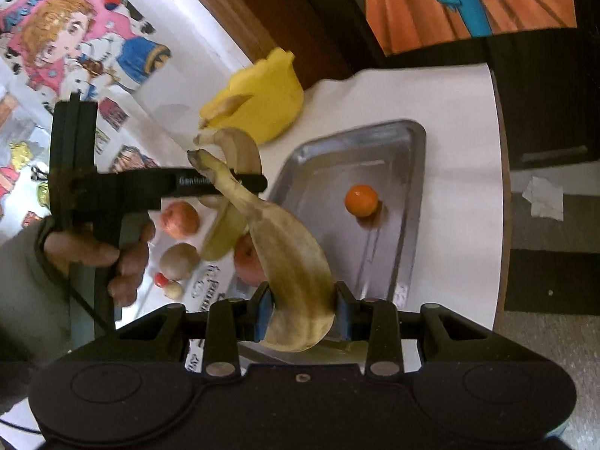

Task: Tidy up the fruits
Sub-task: 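Lift both bananas and carry them toward the metal tray, then lower both bananas into the tray and open both tools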

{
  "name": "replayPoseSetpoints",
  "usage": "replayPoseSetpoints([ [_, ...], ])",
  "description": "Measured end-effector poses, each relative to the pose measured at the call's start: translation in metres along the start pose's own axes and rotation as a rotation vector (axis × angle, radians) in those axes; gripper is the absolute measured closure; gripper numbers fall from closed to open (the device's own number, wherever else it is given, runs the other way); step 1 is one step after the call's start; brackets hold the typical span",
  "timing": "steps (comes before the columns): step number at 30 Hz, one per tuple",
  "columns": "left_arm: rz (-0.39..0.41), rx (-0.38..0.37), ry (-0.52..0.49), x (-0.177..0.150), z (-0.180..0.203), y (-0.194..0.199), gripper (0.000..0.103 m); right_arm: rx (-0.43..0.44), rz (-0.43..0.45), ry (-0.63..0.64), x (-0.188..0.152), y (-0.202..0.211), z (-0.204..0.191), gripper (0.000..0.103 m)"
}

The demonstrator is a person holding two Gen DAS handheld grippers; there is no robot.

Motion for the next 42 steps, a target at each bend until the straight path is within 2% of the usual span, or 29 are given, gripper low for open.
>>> replayPoseSetpoints([
  [8, -0.045, -0.018, -0.031, 0.012, -0.002, -0.033, 0.067, -0.019, -0.005, -0.056, 0.018, -0.03, 0.015, 0.066],
  [15, -0.076, -0.038, -0.028, 0.012, -0.005, -0.05, 0.067, -0.017, -0.011, -0.019, 0.051, -0.055, 0.026, 0.066],
  [24, -0.087, -0.028, 0.035, 0.007, -0.015, -0.055, 0.067, -0.033, -0.009, -0.032, 0.077, -0.091, 0.035, 0.064],
  [33, -0.097, -0.009, 0.043, 0.003, -0.018, -0.058, 0.066, 0.003, 0.005, 0.027, 0.098, -0.118, 0.03, 0.061],
  [39, -0.085, -0.01, 0.046, 0.003, -0.015, -0.055, 0.066, 0.022, 0.04, -0.011, 0.103, -0.121, 0.028, 0.063],
  [41, -0.083, -0.007, 0.044, 0.001, -0.015, -0.052, 0.064, 0.014, 0.047, -0.006, 0.104, -0.119, 0.026, 0.063],
  [42, -0.081, -0.008, 0.045, 0.001, -0.015, -0.05, 0.059, 0.007, 0.05, -0.001, 0.103, -0.118, 0.026, 0.062],
])
Point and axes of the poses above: each gripper's, at about its wrist camera, not at the fingertips, and y roughly against the way its jaws point, z to its right, x to its top, the point moved 1 cm from there along -y, roughly the way its jaws point, and after that the axes turned 6 degrees about y, right-handed, at the moved point
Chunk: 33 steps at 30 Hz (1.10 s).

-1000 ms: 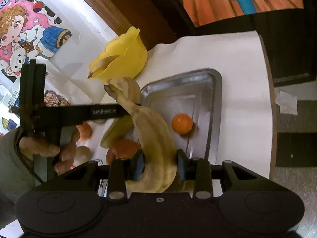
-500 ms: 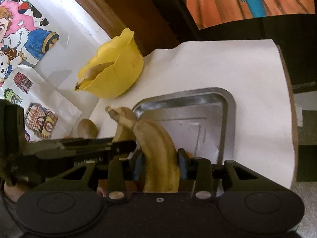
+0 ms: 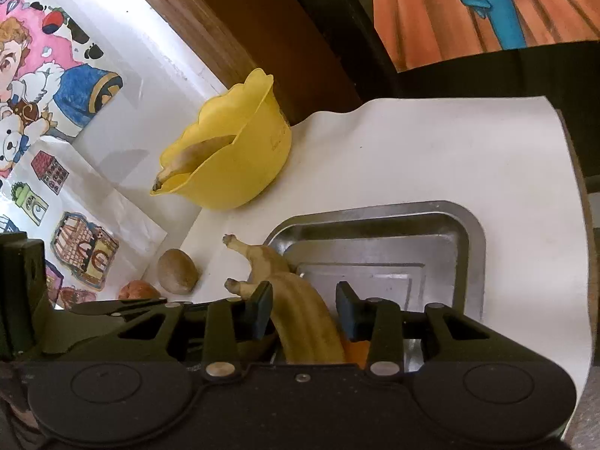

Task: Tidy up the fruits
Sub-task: 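Lower both bananas into the tray and open both tools, then withdraw both tools away from the tray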

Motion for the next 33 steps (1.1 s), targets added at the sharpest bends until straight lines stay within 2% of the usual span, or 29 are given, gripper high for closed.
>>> replayPoseSetpoints([
  [1, 0.006, 0.0, 0.004, 0.0, 0.0, 0.003, 0.052, -0.006, 0.003, 0.003, -0.001, 0.002, 0.0, 0.061],
  [3, 0.023, 0.005, 0.009, -0.001, 0.001, 0.008, 0.045, -0.025, 0.016, 0.01, -0.003, 0.009, 0.0, 0.056],
  [5, 0.036, 0.008, 0.016, -0.002, 0.002, 0.014, 0.04, -0.046, 0.035, 0.021, -0.006, 0.018, 0.0, 0.053],
  [10, 0.076, 0.022, 0.031, -0.005, 0.007, 0.031, 0.02, -0.092, 0.075, 0.059, -0.013, 0.042, -0.002, 0.04],
  [12, 0.101, 0.033, 0.041, -0.008, 0.007, 0.04, 0.016, -0.109, 0.09, 0.071, -0.016, 0.052, -0.004, 0.036],
  [16, 0.157, 0.055, 0.101, -0.018, 0.001, 0.059, 0.004, -0.166, 0.13, 0.078, -0.023, 0.076, -0.006, 0.016],
  [25, 0.226, 0.119, 0.202, -0.049, -0.008, 0.11, 0.001, -0.198, 0.173, 0.132, -0.046, 0.124, -0.023, 0.003],
  [33, 0.241, 0.18, 0.259, -0.086, -0.012, 0.164, 0.0, -0.204, 0.155, 0.154, -0.07, 0.16, -0.046, 0.001],
])
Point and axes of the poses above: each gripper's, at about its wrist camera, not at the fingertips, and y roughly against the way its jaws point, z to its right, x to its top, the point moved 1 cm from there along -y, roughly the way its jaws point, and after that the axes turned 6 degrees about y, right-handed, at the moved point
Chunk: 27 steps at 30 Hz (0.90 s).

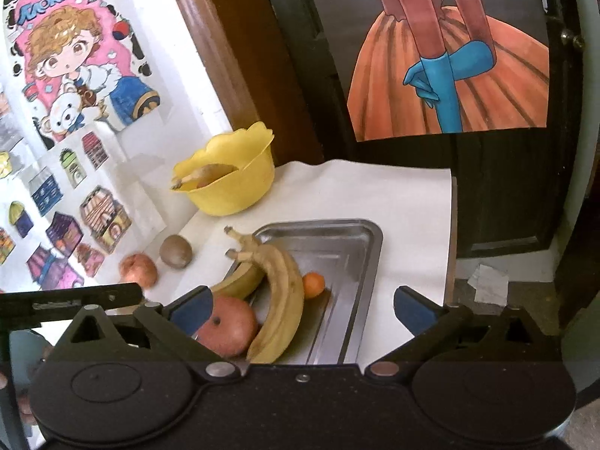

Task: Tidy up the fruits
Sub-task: 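Withdraw both tools away from the tray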

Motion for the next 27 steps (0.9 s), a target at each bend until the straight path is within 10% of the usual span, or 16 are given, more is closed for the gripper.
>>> replayPoseSetpoints([
  [27, -0.085, 0.025, -0.03, -0.072, -0.101, 0.09, 0.0, -0.137, -0.143, -0.033, -0.072, 0.074, -0.114, 0.001],
])
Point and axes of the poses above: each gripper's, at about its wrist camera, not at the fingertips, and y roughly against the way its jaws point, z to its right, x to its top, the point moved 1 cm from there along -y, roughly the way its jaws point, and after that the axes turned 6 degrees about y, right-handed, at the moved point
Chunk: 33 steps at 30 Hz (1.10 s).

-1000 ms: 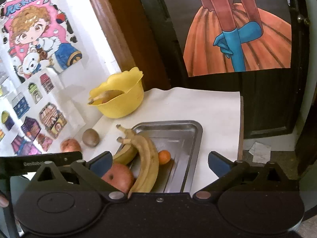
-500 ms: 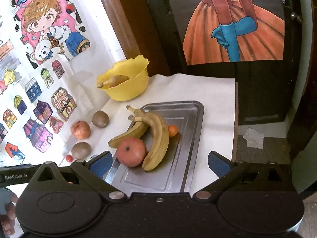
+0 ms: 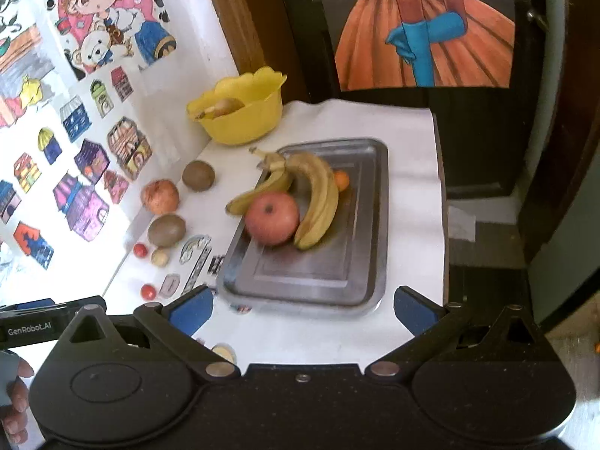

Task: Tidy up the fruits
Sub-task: 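Withdraw both tools away from the tray, then move both tools toward the cherry tomatoes and small beige fruit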

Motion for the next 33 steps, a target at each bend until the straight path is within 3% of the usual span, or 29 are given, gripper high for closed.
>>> replayPoseSetpoints([
  [9, -0.003, -0.041, -0.077, -0.017, -0.026, 0.018, 0.0, -0.023, -0.033, -0.042, -0.043, 0.022, -0.039, 0.001],
  [16, -0.011, -0.029, -0.106, -0.019, -0.044, 0.025, 0.0, -0.024, -0.054, -0.027, -0.055, 0.037, -0.06, 0.001],
  [23, -0.025, -0.021, -0.104, -0.02, -0.038, 0.025, 0.0, 0.011, -0.059, -0.011, -0.056, 0.042, -0.064, 0.001],
  [33, -0.053, 0.04, -0.049, -0.013, -0.012, 0.013, 0.0, 0.126, -0.098, 0.051, -0.035, 0.026, -0.047, 0.001],
])
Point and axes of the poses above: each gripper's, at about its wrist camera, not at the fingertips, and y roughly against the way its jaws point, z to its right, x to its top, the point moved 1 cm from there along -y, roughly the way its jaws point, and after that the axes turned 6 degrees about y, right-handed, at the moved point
